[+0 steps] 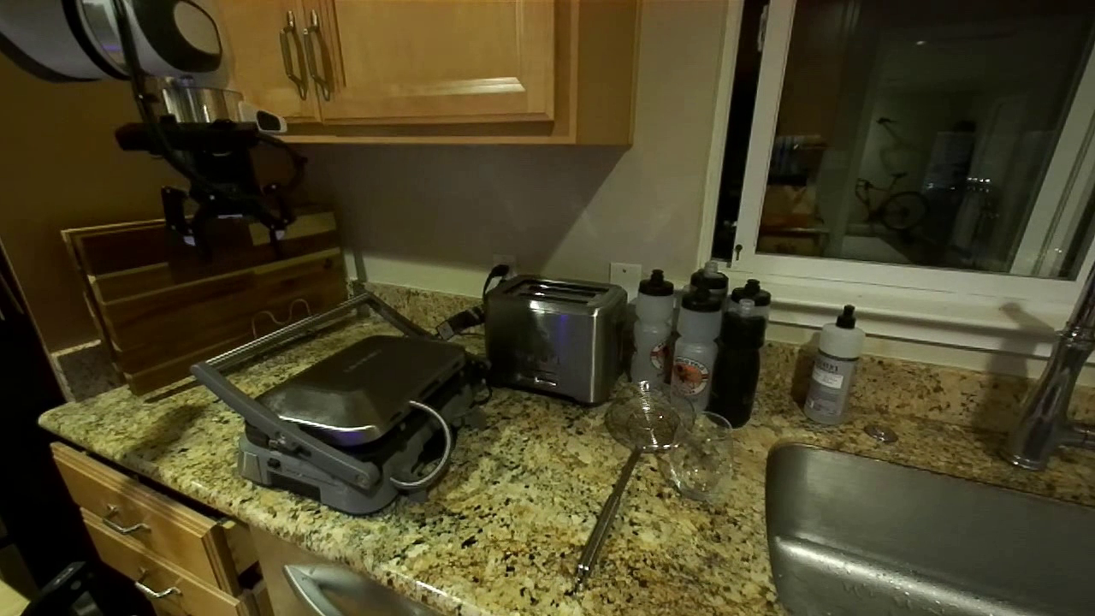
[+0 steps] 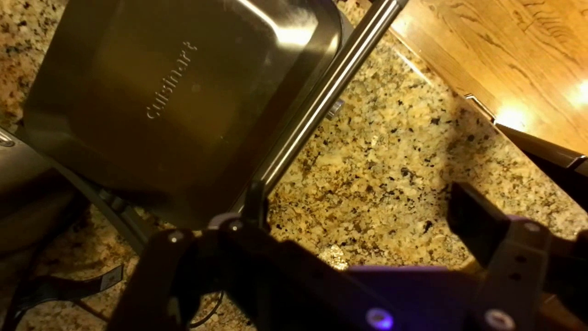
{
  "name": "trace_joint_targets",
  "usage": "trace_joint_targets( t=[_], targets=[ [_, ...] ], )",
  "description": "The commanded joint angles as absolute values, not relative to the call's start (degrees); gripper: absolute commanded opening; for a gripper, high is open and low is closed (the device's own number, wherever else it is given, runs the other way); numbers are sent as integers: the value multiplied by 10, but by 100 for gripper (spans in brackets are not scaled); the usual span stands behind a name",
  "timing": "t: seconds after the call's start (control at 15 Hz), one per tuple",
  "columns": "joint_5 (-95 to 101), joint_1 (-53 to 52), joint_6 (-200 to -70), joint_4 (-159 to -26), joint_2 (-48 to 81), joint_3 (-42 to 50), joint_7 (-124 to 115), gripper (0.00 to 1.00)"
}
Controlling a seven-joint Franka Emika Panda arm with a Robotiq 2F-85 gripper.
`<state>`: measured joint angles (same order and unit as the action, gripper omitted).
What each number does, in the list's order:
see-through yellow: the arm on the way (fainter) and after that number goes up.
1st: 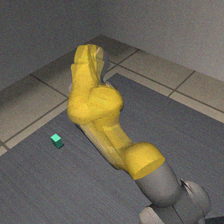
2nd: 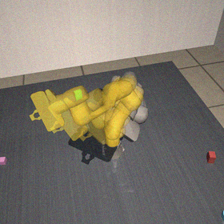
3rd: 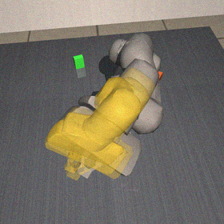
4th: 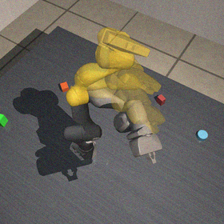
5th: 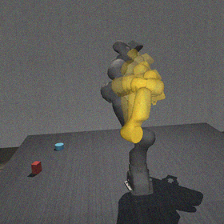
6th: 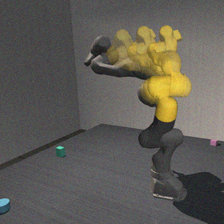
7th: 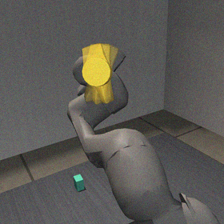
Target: Close the sandwich maker
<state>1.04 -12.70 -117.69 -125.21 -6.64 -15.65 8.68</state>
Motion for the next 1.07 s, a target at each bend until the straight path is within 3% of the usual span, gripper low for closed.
trace_joint_targets(
  t=[0.0, 1.0],
  targets=[
    [3, -134, -1176, -1261, -75, -149, 86, 100],
    [2, -134, -1176, -1259, -69, -149, 86, 100]
  ],
)
